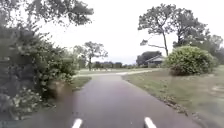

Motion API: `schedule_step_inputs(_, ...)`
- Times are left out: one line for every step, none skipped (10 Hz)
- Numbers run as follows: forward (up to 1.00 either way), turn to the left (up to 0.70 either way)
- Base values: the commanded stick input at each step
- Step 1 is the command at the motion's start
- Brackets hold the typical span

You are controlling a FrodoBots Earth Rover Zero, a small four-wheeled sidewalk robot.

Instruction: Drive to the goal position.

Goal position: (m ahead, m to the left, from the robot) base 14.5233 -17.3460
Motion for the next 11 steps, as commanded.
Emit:
schedule_step_inputs(0.84, 0.03)
schedule_step_inputs(0.84, 0.03)
schedule_step_inputs(0.84, 0.03)
schedule_step_inputs(0.84, 0.03)
schedule_step_inputs(0.84, 0.03)
schedule_step_inputs(0.84, 0.03)
schedule_step_inputs(0.84, 0.03)
schedule_step_inputs(0.84, 0.03)
schedule_step_inputs(0.84, 0.03)
schedule_step_inputs(0.84, 0.03)
schedule_step_inputs(0.84, 0.03)
